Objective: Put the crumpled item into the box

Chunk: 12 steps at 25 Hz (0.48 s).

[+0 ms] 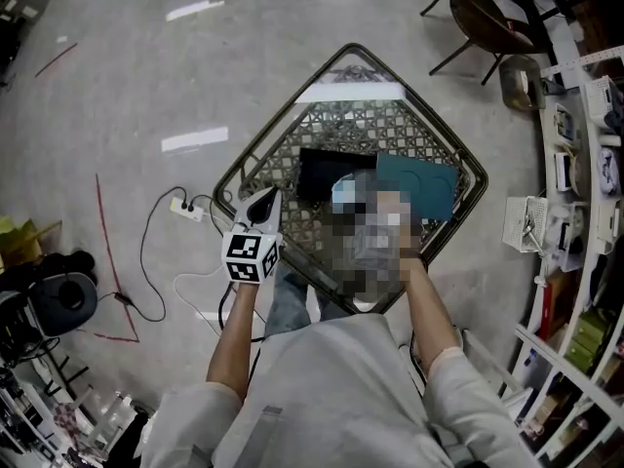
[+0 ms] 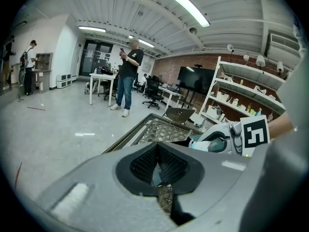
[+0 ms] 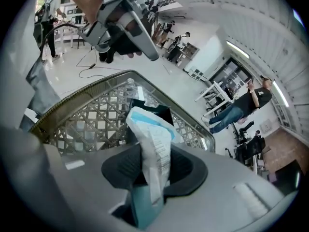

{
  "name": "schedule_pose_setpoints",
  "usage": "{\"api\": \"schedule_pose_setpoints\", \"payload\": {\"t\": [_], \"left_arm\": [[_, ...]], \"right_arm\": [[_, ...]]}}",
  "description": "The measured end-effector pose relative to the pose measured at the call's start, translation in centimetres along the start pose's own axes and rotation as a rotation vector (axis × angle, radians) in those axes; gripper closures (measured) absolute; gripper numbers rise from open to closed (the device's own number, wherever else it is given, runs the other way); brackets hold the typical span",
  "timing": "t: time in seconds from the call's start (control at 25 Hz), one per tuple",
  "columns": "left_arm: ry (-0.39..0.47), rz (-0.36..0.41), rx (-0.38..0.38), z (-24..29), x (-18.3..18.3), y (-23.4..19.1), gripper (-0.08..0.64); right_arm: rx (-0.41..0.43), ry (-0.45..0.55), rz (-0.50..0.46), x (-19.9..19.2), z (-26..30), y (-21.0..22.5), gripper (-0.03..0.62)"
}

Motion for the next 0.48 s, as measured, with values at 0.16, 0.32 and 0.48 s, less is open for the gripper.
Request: {"api": "schedule_pose_setpoints", "payload": {"t": [0.16, 0.32, 0.48], "left_arm": [[0.004, -0.007, 0.002, 0.1, -0.2, -0.3, 0.554], [0.006, -0.013, 0.008, 0.0, 0.1, -0.2, 0.554], [0.008, -0.016, 0.014, -0.2, 0.1, -0.4, 0.554]], "right_arm": [[0.026, -0.012, 0.023, 0.3, 2.0, -0.4, 0.472], [0.049, -0.032, 0.041, 0.6, 3.6, -0.1, 0.471], [0.088, -0.058, 0.041, 0.9, 5.4, -0.5, 0.471]]}}
Point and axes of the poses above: the fingertips, and each gripper's own axes: z forward along the fingers, y to its right, x out of its top, the point moved 2 cm from there along -z, backward along the fingers, and after that the axes turned 14 degrees about -x, right-handed, at the moved point
